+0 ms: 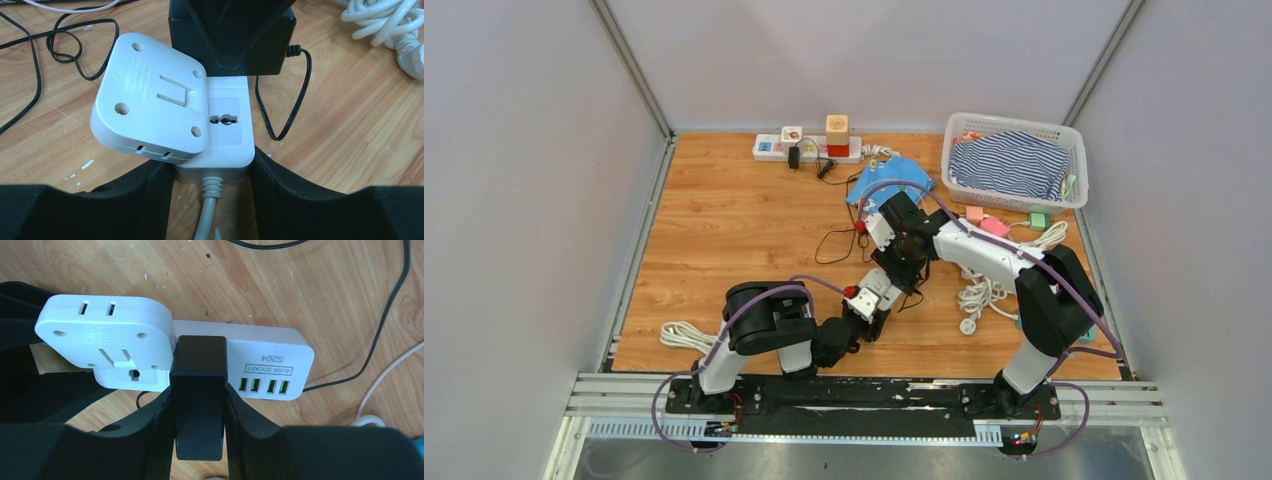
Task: Pull the plug off the socket
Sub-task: Remove the plug from the socket.
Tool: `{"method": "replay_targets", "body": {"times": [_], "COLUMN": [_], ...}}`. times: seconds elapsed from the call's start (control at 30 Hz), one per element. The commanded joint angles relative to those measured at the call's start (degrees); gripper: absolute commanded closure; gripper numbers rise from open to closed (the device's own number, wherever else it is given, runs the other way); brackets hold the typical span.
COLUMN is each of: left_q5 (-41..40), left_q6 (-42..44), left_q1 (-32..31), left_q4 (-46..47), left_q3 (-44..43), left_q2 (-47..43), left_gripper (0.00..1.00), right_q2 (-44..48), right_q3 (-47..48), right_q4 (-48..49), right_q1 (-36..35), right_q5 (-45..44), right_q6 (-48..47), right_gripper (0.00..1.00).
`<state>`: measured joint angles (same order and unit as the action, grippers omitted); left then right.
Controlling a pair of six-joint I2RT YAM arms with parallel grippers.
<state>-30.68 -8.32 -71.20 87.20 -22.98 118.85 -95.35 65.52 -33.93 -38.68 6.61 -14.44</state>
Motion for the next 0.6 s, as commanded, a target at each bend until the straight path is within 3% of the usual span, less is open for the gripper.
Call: {"method": "replay_targets", "body": {"times": [0.0,0.1,0.2,0.3,0.43,0.57], "left_q5": [-1.1,-0.9,-0.8,-1.0,-1.2,-1.1], "left_q6": [-0.2,-0.2,-0.3,-0.3,-0.3,-0.3], "left_q1": [-0.1,-0.1,-0.1,-0.1,0.0,0.0], "left_q4": [0.2,0.2,0.2,0.2,0.2,0.2], "left_q3": [-0.4,-0.4,-0.4,-0.3,-0.3,-0.5], "left_q2": [1.9,1.9,1.9,1.8,1.9,2.1], "left_gripper": [1.00,1.00,1.00,1.00,1.00,1.00], "right_q2": [-5.0,-4.9,-4.4,-4.4,-5.4,-5.6], "right_q3": [-3.4,-2.9,-2.9,-3.0,-3.9,-3.6], "right_q4": [-1.3,-3.5,-3.5,-2.2,2.0,1.2], "right_q1": [3.2,1.0,-2.1,-2.7,-0.3,4.3], "right_q5": [4.6,13.8,13.5,6.9,-13.0,-10.3], "right_q6": [-1.5,-2.7,-3.5,-3.0,-2.0,-0.9], "right_gripper": [1.00,1.00,1.00,1.00,1.00,1.00]}}
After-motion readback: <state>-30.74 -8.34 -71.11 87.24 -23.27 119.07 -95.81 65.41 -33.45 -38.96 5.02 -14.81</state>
